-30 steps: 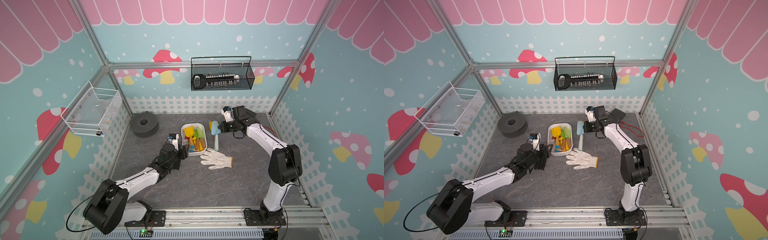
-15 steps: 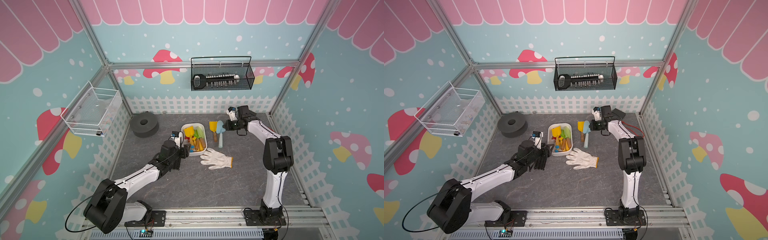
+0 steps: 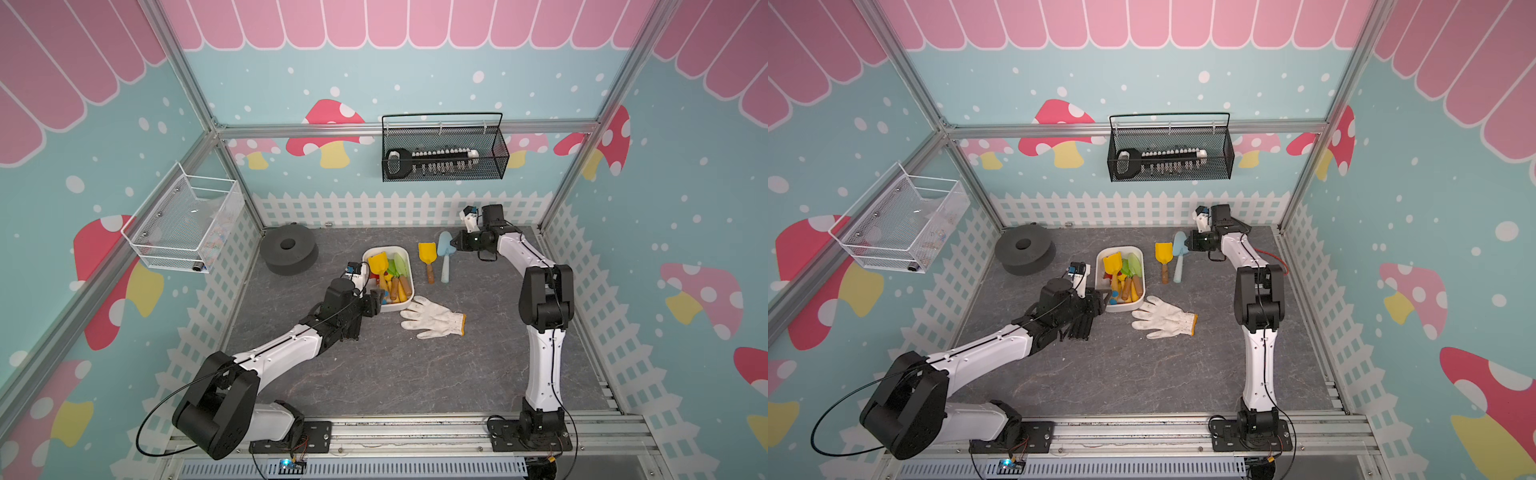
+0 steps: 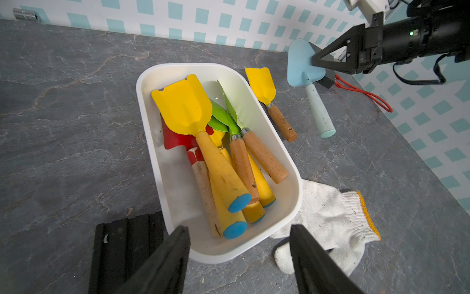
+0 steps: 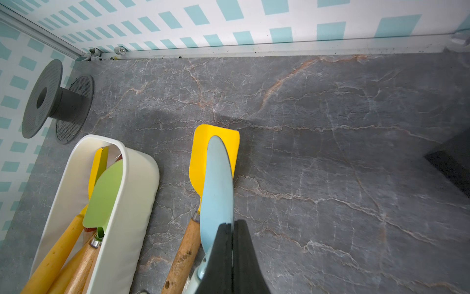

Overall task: Take the shovel out of the storage box
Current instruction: Place the shovel at the center of the board.

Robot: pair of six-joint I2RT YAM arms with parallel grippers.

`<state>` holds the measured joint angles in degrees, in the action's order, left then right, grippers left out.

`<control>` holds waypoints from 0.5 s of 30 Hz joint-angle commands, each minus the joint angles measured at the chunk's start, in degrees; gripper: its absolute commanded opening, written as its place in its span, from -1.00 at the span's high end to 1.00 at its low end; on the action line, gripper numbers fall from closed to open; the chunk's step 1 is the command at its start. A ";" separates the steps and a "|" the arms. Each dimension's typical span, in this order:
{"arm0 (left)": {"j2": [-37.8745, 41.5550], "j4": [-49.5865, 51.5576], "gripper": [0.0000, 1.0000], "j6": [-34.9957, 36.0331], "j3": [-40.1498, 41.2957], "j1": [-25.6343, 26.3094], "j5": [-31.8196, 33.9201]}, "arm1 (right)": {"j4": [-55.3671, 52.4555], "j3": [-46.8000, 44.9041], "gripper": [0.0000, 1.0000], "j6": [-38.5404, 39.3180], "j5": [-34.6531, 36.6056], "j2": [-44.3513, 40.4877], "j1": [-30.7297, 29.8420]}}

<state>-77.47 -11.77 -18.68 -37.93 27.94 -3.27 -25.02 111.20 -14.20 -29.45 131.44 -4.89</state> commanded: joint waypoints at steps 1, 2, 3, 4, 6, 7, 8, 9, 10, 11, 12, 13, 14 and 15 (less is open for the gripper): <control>-0.79 -0.08 -0.33 -0.13 -0.74 0.18 -0.54 | -1.90 3.40 1.00 -0.66 0.06 2.51 0.29; -0.92 -0.23 -0.33 -0.05 -0.66 0.18 -0.48 | -2.33 4.11 1.00 -0.82 0.30 3.12 0.48; -1.12 -0.27 -0.33 -0.04 -0.65 0.18 -0.47 | -2.71 4.77 1.00 -1.06 0.44 3.76 0.74; -1.23 -0.27 -0.33 0.00 -0.65 0.18 -0.44 | -2.93 5.35 1.00 -1.47 0.23 4.41 1.08; -1.37 -0.49 -0.33 0.04 -0.61 0.18 -0.56 | -2.93 6.12 1.00 -2.14 -0.67 5.53 1.61; -1.37 -0.62 -0.33 0.04 -0.56 0.18 -0.54 | -3.02 6.72 1.00 -2.24 -1.23 6.16 1.72; -1.37 -0.76 -0.33 0.04 -0.54 0.18 -0.51 | -3.31 7.33 1.00 -2.08 -1.68 6.73 1.81; -1.37 -0.73 -0.33 0.04 -0.52 0.18 -0.52 | -3.66 8.02 1.00 -1.87 -2.03 7.28 1.76; -1.37 -0.70 -0.33 0.05 -0.54 0.18 -0.59 | -4.10 8.84 1.00 -1.57 -2.40 7.79 1.80; -1.37 -0.61 -0.33 0.11 -0.56 0.20 -0.56 | -4.60 9.71 1.00 -1.37 -2.41 8.47 1.81; -1.24 -0.46 -0.33 0.04 -0.56 0.18 -0.56 | -5.13 10.44 1.00 -1.17 -2.22 9.02 1.81; -1.15 -0.45 -0.33 0.04 -0.49 0.18 -0.63 | -5.83 11.31 1.00 -0.89 -2.25 9.71 1.81; -1.03 -0.45 -0.33 0.04 -0.43 0.18 -0.65 | -6.34 12.04 1.00 -0.69 -2.42 10.20 1.81; -0.86 -0.45 -0.33 -0.01 -0.39 0.18 -0.65 | -6.93 12.80 1.00 -0.52 -2.69 10.77 1.81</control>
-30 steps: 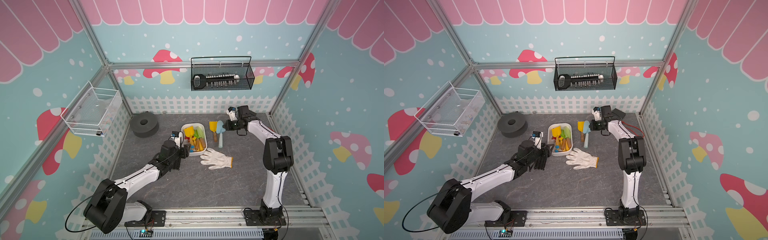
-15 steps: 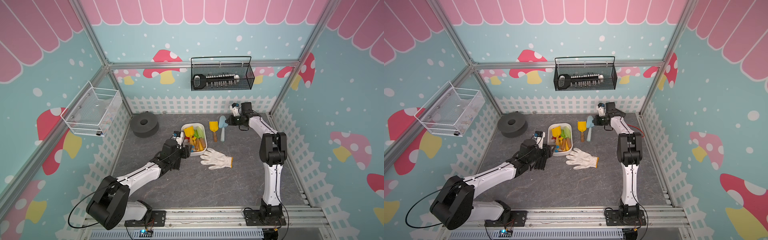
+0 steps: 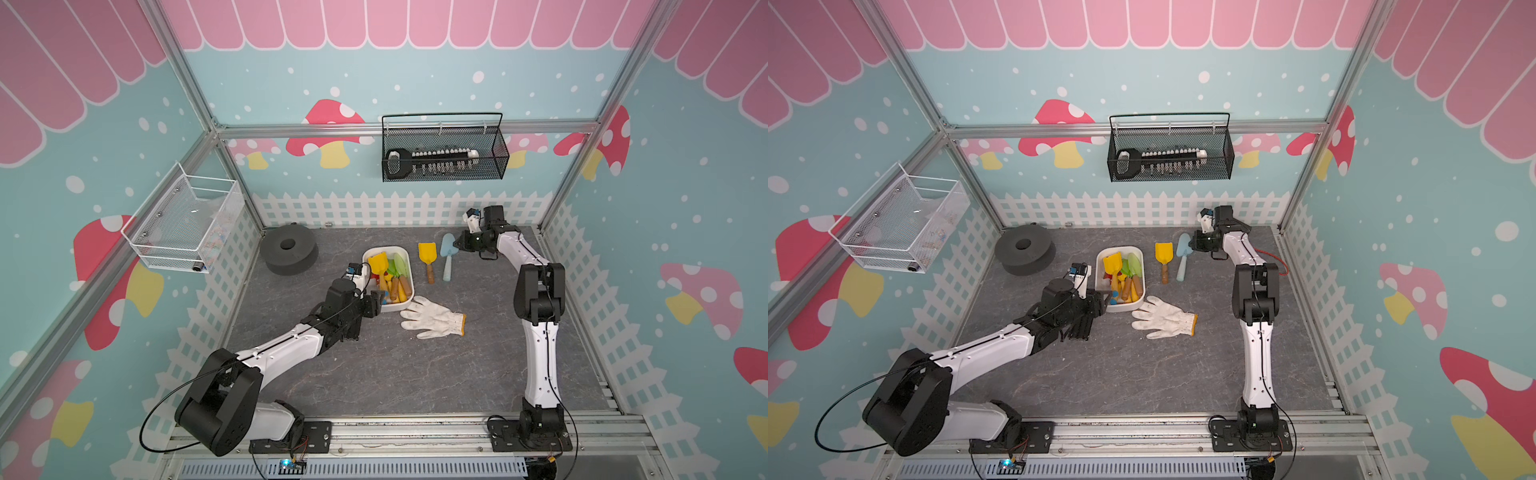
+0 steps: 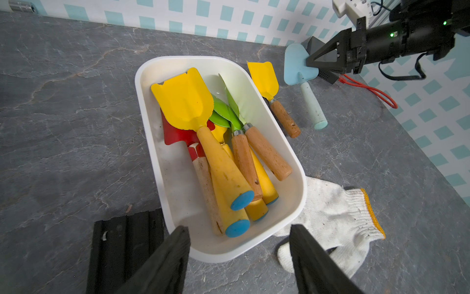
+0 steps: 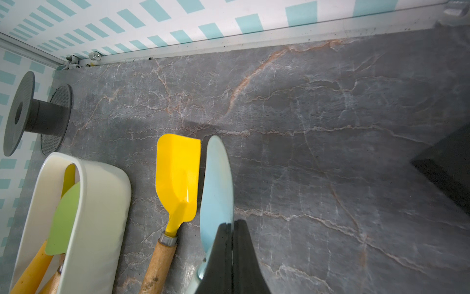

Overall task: Take the shovel out of the storage box
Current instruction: Place the shovel at the center of the board.

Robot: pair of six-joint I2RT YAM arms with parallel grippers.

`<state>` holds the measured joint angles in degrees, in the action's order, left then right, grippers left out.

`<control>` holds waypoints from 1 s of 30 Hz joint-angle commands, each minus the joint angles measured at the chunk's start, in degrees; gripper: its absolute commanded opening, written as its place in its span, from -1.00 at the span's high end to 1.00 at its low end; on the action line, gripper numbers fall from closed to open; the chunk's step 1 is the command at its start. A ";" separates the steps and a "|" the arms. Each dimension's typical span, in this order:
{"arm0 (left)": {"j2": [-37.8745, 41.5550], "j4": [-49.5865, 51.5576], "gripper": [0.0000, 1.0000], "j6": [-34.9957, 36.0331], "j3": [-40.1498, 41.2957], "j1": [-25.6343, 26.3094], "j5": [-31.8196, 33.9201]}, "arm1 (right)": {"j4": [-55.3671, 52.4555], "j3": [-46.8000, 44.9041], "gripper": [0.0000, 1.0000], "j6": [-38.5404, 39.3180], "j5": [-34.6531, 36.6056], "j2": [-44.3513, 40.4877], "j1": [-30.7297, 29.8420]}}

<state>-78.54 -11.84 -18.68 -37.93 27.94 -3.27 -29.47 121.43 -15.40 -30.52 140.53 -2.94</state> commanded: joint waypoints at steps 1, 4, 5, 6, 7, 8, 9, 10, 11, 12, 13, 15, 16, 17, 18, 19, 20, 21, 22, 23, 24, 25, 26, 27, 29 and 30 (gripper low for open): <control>0.31 -0.38 -0.33 -0.03 -0.39 0.18 -0.55 | -2.92 3.21 1.00 0.72 -1.94 2.19 -0.14; 0.41 -0.30 -0.33 -0.13 -0.39 0.20 -0.68 | -3.69 3.94 1.00 0.63 -2.26 3.23 -0.14; 0.41 -0.32 -0.33 -0.12 -0.39 0.27 -0.60 | -3.74 4.07 1.00 0.72 -2.19 3.42 -0.14; 0.41 -0.29 -0.33 -0.21 -0.41 0.25 -0.76 | -3.88 4.29 1.00 0.72 -2.17 3.67 -0.14; 0.32 -0.32 -0.33 -0.22 -0.47 0.21 -0.82 | -4.14 4.45 1.00 0.72 -2.17 4.04 -0.14; 0.32 -0.32 -0.33 -0.26 -0.48 0.27 -0.83 | -4.31 4.78 1.00 0.72 -2.17 4.27 -0.14; 0.32 -0.31 -0.33 -0.30 -0.48 0.27 -0.91 | -4.47 5.20 1.00 0.72 -2.32 4.67 -0.14; 0.32 -0.28 -0.33 -0.39 -0.48 0.27 -0.89 | -4.78 5.62 1.00 0.72 -2.35 5.05 -0.14; 0.32 -0.24 -0.33 -0.35 -0.48 0.26 -0.90 | -5.03 6.06 1.00 0.72 -2.30 5.52 -0.14; 0.32 -0.29 -0.33 -0.47 -0.48 0.27 -0.90 | -5.27 6.59 1.00 0.85 -2.43 5.94 -0.14; 0.32 -0.21 -0.33 -0.48 -0.48 0.27 -0.96 | -5.64 7.33 1.00 0.97 -2.44 6.48 -0.14; 0.32 -0.21 -0.33 -0.47 -0.48 0.27 -0.90 | -6.66 8.75 1.00 1.32 -2.70 7.46 -0.14; 0.32 -0.23 -0.33 -0.48 -0.42 0.27 -0.94 | -7.04 9.40 1.00 1.47 -2.70 7.94 -0.14; 0.32 -0.21 -0.33 -0.45 -0.41 0.27 -0.96 | -7.30 9.69 0.97 1.65 -2.57 8.22 -0.14; 0.23 -0.29 -0.33 -0.50 -0.47 0.27 -0.98 | -7.35 9.94 0.93 1.73 -2.44 8.42 -0.14; 0.23 -0.34 -0.33 -0.64 -0.48 0.27 -1.03 | -7.44 10.06 0.91 1.77 -2.28 8.66 -0.18; 0.14 -0.29 -0.33 -0.64 -0.48 0.27 -1.06 | -7.35 10.12 0.91 1.78 -2.26 8.73 -0.14; 0.06 -0.30 -0.33 -0.72 -0.53 0.27 -1.04 | -7.34 10.28 0.90 1.78 -2.26 8.96 -0.14; -0.06 -0.31 -0.33 -0.79 -0.56 0.30 -1.19 | -7.32 10.51 0.89 1.69 -2.35 9.13 -0.14; -0.12 -0.36 -0.33 -0.83 -0.55 0.34 -1.26 | -7.27 10.68 0.89 1.60 -2.43 9.30 -0.14; -0.12 -0.38 -0.33 -0.89 -0.56 0.36 -1.30 | -7.34 10.80 0.88 1.51 -2.52 9.45 -0.14; -0.21 -0.38 -0.32 -0.97 -0.56 0.36 -1.38 | -7.29 10.94 0.87 1.42 -2.61 9.57 -0.14; -0.26 -0.40 -0.33 -0.99 -0.56 0.36 -1.47 | -7.23 11.02 0.85 1.29 -2.61 9.67 -0.14; -0.23 -0.40 -0.33 -0.94 -0.57 0.36 -1.48 | -7.16 11.19 0.82 1.17 -2.61 9.76 -0.14; -0.12 -0.38 -0.33 -1.09 -0.56 0.44 -1.48 | -6.98 11.44 0.76 0.87 -2.61 10.04 -0.14; -0.05 -0.38 -0.33 -1.09 -0.61 0.44 -1.45 | -6.83 11.39 0.72 0.66 -2.61 10.11 -0.14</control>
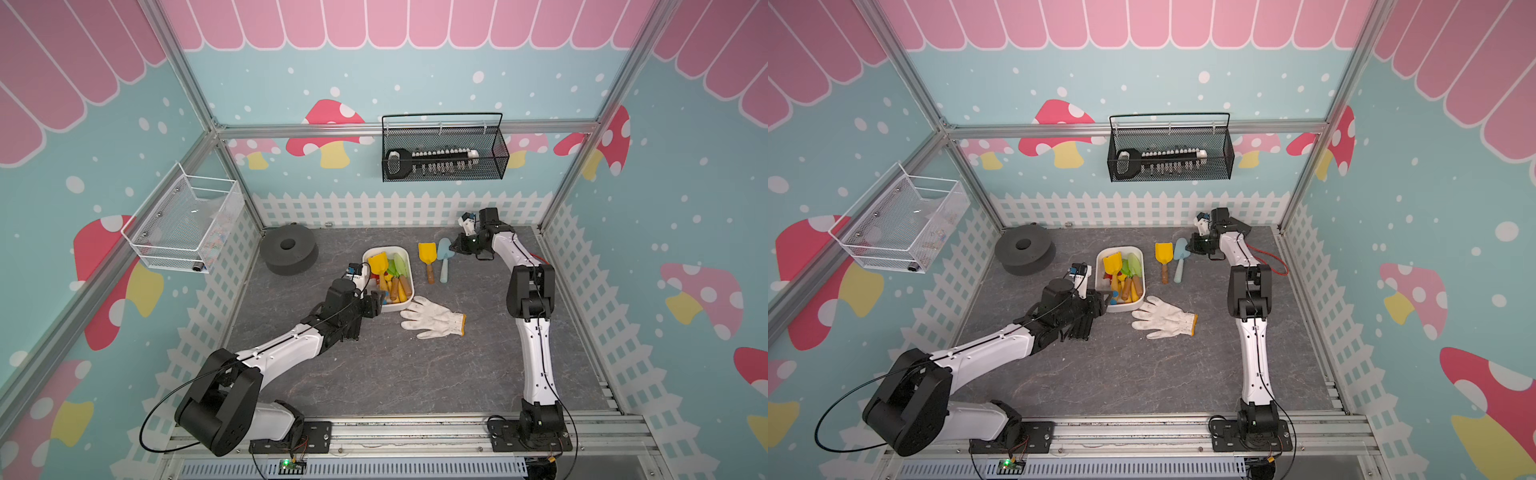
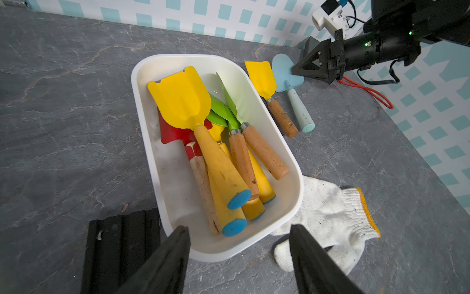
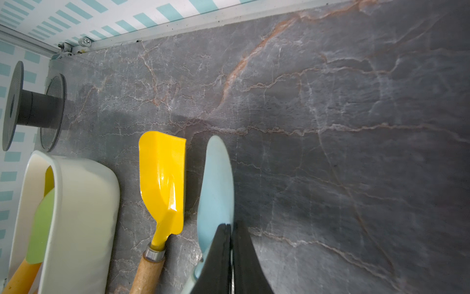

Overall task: Take the shovel out of the storage box
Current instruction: Place the shovel at the center of the board.

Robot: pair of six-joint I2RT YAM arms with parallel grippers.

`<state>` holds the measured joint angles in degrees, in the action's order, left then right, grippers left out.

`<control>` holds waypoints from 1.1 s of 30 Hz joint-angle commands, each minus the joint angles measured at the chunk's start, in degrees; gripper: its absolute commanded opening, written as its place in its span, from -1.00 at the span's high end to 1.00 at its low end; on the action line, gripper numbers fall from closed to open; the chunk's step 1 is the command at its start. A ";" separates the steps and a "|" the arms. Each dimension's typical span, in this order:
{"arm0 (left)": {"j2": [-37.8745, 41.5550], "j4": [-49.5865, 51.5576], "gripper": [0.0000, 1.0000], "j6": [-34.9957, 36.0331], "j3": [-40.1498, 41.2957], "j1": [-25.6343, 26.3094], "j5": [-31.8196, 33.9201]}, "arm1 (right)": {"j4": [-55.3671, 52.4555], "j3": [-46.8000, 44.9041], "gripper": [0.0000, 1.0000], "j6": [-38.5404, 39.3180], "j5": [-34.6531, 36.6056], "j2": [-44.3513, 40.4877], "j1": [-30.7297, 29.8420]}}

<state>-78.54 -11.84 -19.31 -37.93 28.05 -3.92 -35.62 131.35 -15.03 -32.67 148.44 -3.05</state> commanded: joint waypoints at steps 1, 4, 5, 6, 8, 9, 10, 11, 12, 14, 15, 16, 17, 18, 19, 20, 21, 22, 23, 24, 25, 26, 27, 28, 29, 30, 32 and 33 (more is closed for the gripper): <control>0.01 -0.38 -0.33 -0.39 -0.49 0.34 -0.75 | -0.52 1.54 0.68 0.01 -0.47 2.37 -0.03; 0.14 -0.43 -0.33 -0.33 -0.40 0.42 -0.57 | -0.08 1.59 0.62 -0.52 -0.38 2.54 -0.04; 0.12 -0.38 -0.33 -0.33 -0.39 0.42 -0.62 | -0.07 1.54 0.59 -0.53 -0.30 2.49 -0.03; 0.05 -0.40 -0.33 -0.38 -0.41 0.42 -0.58 | -0.12 1.46 0.55 -0.46 -0.06 2.25 -0.03; 0.12 -0.38 -0.33 -0.46 -0.39 0.42 -0.60 | -0.07 1.19 0.50 -0.19 0.27 1.86 -0.09; 0.14 -0.39 -0.33 -0.43 -0.39 0.42 -0.63 | 0.00 1.02 0.47 -0.05 0.56 1.53 -0.11; 0.23 -0.38 -0.33 -0.46 -0.39 0.51 -0.55 | 0.09 0.71 0.43 0.15 0.88 1.25 -0.11; 0.30 -0.41 -0.33 -0.46 -0.43 0.51 -0.48 | 0.22 0.38 0.39 0.38 1.23 0.87 -0.19; 0.45 -0.38 -0.33 -0.46 -0.31 0.51 -0.30 | 0.28 -0.04 0.34 0.72 1.64 0.37 -0.20; 0.66 -0.40 -0.33 -0.46 -0.05 0.51 0.17 | -0.10 -0.68 0.26 1.93 2.61 -0.99 -0.20; 0.82 -0.56 -0.33 -0.53 0.13 0.51 0.39 | -0.08 -1.55 0.22 2.46 3.31 -2.03 -0.20; 0.92 -0.74 -0.34 -0.72 0.43 0.52 0.66 | -0.02 -2.53 0.20 2.91 3.92 -3.32 -0.20; 1.01 -0.81 -0.34 -0.92 0.61 0.55 0.88 | -0.07 -3.58 0.18 3.36 4.53 -4.60 -0.20; 1.24 -0.84 -0.34 -1.35 0.84 0.60 1.12 | 0.09 -5.07 0.16 4.03 5.51 -6.44 -0.35; 1.45 -0.60 -0.35 -2.08 1.01 0.60 1.72 | 0.60 -7.14 0.14 4.53 6.81 -8.34 -0.53; 1.68 -0.29 -0.35 -2.74 0.99 0.60 2.30 | 1.17 -9.14 0.14 4.52 8.08 -10.17 -0.76; 1.92 0.43 -0.35 -3.42 0.89 0.60 2.93 | 2.46 -11.55 0.14 4.32 8.72 -12.15 -0.97; 2.14 1.28 -0.36 -4.05 0.68 0.60 3.62 | 3.27 -13.65 0.14 3.94 8.92 -14.17 -1.27; 2.40 1.74 -0.36 -4.69 0.61 0.60 4.09 | 3.55 -15.14 0.14 3.53 9.22 -15.46 -1.57; 2.69 1.90 -0.36 -5.40 0.70 0.60 4.53 | 3.51 -16.72 0.15 3.12 9.66 -17.33 -2.05; 3.07 2.12 -0.36 -6.15 0.86 0.60 4.84 | 3.22 -18.28 0.15 2.87 10.09 -19.04 -2.66; 3.37 2.17 -0.35 -6.70 1.05 0.60 5.15 | 2.86 -19.67 0.16 2.68 10.56 -20.61 -3.27; 3.67 2.05 -0.35 -7.20 1.31 0.60 5.15 | 2.46 -21.46 0.16 2.63 11.38 -22.38 -4.11; 3.88 1.95 -0.36 -7.57 1.52 0.60 5.19 | 2.25 -23.04 0.16 2.71 11.98 -23.99 -4.90; 4.02 1.98 -0.35 -7.99 1.70 0.59 5.34 | 2.15 -25.47 0.16 2.72 12.58 -25.92 -5.83; 4.17 1.96 -0.35 -8.30 1.72 0.60 5.59 | 1.97 -27.83 0.17 2.73 13.09 -27.81 -6.83; 4.29 1.95 -0.35 -8.76 1.72 0.60 5.50 | 1.81 -32.20 0.17 2.31 13.76 -30.96 -8.62; 4.27 1.77 -0.34 -8.99 1.57 0.60 5.43 | 1.70 -34.26 0.17 2.28 13.60 -32.73 -9.77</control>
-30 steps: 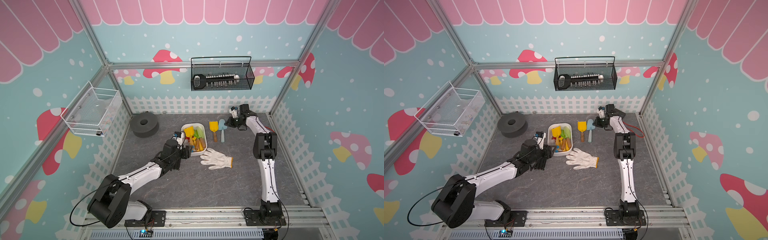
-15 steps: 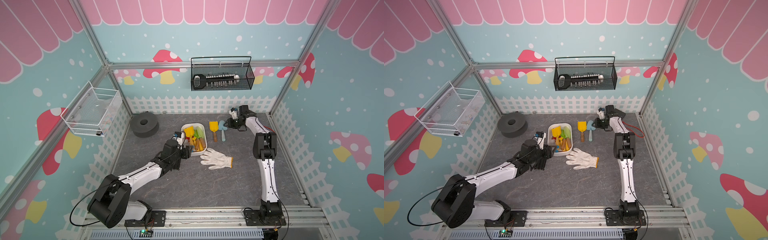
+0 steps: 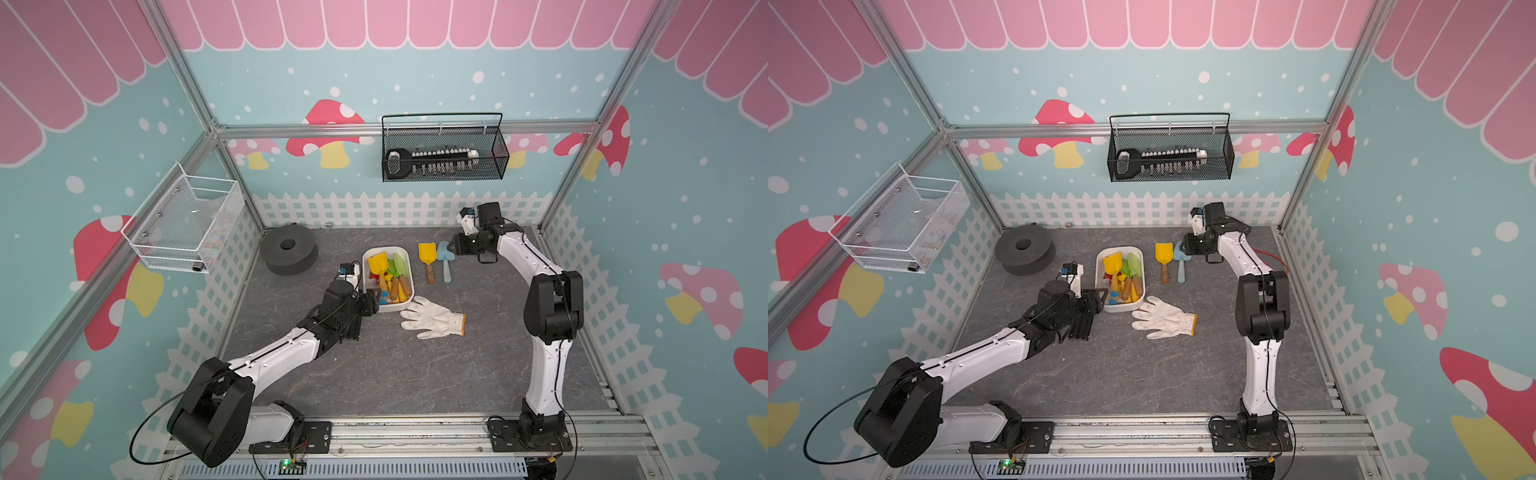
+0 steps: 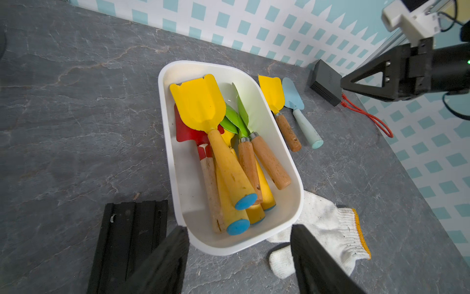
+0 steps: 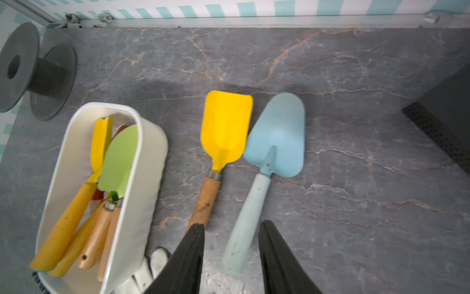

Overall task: Take the shovel out of the storage box
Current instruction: Place the shovel at the center of the board, then pick up the shovel from the storage box.

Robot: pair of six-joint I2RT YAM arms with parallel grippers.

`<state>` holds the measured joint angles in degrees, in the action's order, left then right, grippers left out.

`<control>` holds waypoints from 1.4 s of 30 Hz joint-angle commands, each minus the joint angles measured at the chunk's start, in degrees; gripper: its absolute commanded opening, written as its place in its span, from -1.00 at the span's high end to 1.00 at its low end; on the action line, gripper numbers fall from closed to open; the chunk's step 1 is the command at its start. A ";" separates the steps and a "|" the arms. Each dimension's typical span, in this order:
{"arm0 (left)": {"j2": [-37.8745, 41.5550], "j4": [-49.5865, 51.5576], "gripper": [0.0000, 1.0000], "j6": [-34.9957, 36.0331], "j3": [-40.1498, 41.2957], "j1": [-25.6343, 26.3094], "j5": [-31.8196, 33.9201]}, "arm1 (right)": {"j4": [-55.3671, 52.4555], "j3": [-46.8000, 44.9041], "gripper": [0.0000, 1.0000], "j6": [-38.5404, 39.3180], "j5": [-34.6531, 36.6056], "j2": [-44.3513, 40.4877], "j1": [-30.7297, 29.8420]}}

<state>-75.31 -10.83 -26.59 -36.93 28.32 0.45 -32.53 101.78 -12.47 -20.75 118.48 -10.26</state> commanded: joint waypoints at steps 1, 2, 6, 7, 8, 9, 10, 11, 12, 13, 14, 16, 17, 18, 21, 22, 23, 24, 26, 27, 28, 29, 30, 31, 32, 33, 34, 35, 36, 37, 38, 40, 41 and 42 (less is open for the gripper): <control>0.73 0.76 -0.32 -2.02 0.33 0.34 0.88 | -1.55 -6.51 0.17 -0.59 2.01 -4.10 -3.37; 0.42 0.88 -0.29 -2.27 -0.16 0.33 0.47 | -1.85 -8.38 0.17 -0.80 2.57 -5.82 -4.46; -1.51 0.77 -0.20 -4.44 -2.37 0.34 -0.92 | -2.66 -13.78 0.16 -2.63 4.32 -11.99 -8.49; -1.91 0.83 -0.20 -5.04 -2.80 0.34 -1.28 | -2.76 -14.63 0.16 -3.41 4.30 -12.94 -9.16; -2.40 0.90 -0.19 -5.74 -3.33 0.34 -1.57 | -2.80 -15.52 0.16 -4.10 4.14 -13.92 -9.86; -2.92 1.18 -0.19 -6.37 -3.85 0.34 -1.68 | -2.88 -16.38 0.15 -4.80 4.37 -14.91 -10.56; -3.32 1.69 -0.19 -6.77 -4.46 0.34 -1.69 | -2.86 -17.22 0.13 -5.10 4.57 -15.65 -11.14; -3.83 2.52 -0.20 -7.02 -5.24 0.42 -1.76 | -3.14 -17.95 0.11 -4.87 4.65 -16.49 -11.80; -4.29 3.27 -0.21 -7.07 -6.03 0.50 -1.75 | -3.53 -18.51 0.09 -4.65 5.15 -17.27 -12.35; -4.62 3.71 -0.22 -7.07 -6.62 0.51 -1.76 | -3.51 -19.20 0.04 -4.03 5.36 -18.00 -12.87; -4.92 4.12 -0.23 -7.07 -7.07 0.63 -1.64 | -3.58 -19.91 0.01 -2.93 5.48 -18.91 -13.55; -5.57 4.54 -0.26 -7.07 -8.07 0.99 -1.38 | -1.37 -22.50 -0.03 -0.90 5.57 -21.02 -14.70; -6.08 4.73 -0.26 -7.07 -8.69 1.19 -1.07 | 0.90 -24.47 -0.05 -0.72 6.12 -22.70 -15.23; -6.68 5.09 -0.26 -7.22 -9.44 1.25 -1.04 | 3.20 -26.59 -0.06 -0.91 6.24 -24.15 -15.51; -9.13 7.50 -0.17 -7.99 -13.07 1.67 -1.48 | 6.60 -29.42 -0.06 -1.68 6.47 -26.91 -16.06; -9.89 8.53 -0.11 -8.13 -14.20 1.82 -1.48 | 6.44 -29.57 -0.06 -1.60 6.66 -27.27 -16.23; -10.88 10.05 -0.10 -8.45 -15.59 2.02 -1.09 | 6.35 -29.75 -0.06 -1.53 6.94 -27.71 -16.44; -11.85 11.84 -0.10 -8.57 -17.01 2.24 -0.29 | 6.35 -30.04 -0.06 -1.42 7.05 -28.13 -16.63; -13.70 15.99 -0.10 -8.57 -19.76 2.47 1.13 | 6.34 -30.61 -0.06 -1.42 7.43 -28.81 -16.89; -14.61 17.86 -0.10 -8.57 -20.99 2.53 1.82 | 6.28 -30.84 -0.06 -1.42 7.69 -29.01 -16.98; -15.38 19.32 -0.10 -8.48 -21.88 2.53 2.35 | 6.21 -31.00 -0.06 -1.42 7.89 -29.17 -16.97; -16.17 20.83 -0.10 -8.31 -22.86 2.53 3.06 | 6.10 -31.11 -0.06 -1.35 7.99 -29.27 -16.98; -17.01 22.15 -0.10 -8.10 -23.83 2.49 3.64 | 6.01 -31.16 -0.06 -1.34 8.10 -29.31 -17.03; -17.72 23.14 -0.10 -7.96 -24.58 2.49 3.89 | 5.91 -31.20 -0.05 -1.29 8.10 -29.36 -17.01; -18.59 24.10 -0.09 -7.80 -25.48 2.46 3.95 | 5.82 -31.20 -0.05 -1.18 8.10 -29.32 -17.04; -19.56 24.83 -0.07 -7.70 -26.28 2.45 3.79 | 5.73 -31.27 -0.05 -1.15 8.10 -29.26 -17.07; -20.32 25.30 -0.05 -7.60 -26.86 2.44 3.41 | 5.81 -31.27 -0.05 -1.20 8.10 -29.16 -17.02; -21.22 25.50 -0.03 -7.45 -27.62 2.44 2.76 | 5.82 -31.29 -0.05 -1.16 8.10 -29.06 -17.04; -22.13 26.11 -0.03 -7.38 -28.47 2.45 2.54 | 5.73 -31.29 -0.05 -1.12 8.10 -28.92 -17.01; -22.89 26.89 -0.03 -7.27 -29.21 2.45 2.54 | 5.66 -31.29 -0.05 -1.08 8.10 -28.87 -17.06; -23.79 27.96 -0.03 -7.25 -29.97 2.45 2.70 | 5.57 -31.28 -0.05 -0.98 8.10 -28.75 -17.07; -25.07 29.26 -0.03 -7.25 -31.01 2.26 2.89 | 5.55 -31.29 -0.05 -0.89 8.24 -28.79 -17.00; -25.40 29.34 -0.03 -7.34 -31.24 2.12 2.68 | 5.55 -31.29 -0.05 -0.82 8.25 -28.78 -17.00; -25.80 29.33 -0.02 -7.41 -31.42 1.92 2.42 | 5.55 -31.29 -0.05 -0.80 8.27 -28.78 -17.04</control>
<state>-100.22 15.22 -34.30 -66.50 30.48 2.59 -26.96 71.31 -14.09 -12.93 90.39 -26.74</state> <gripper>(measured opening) 0.512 0.524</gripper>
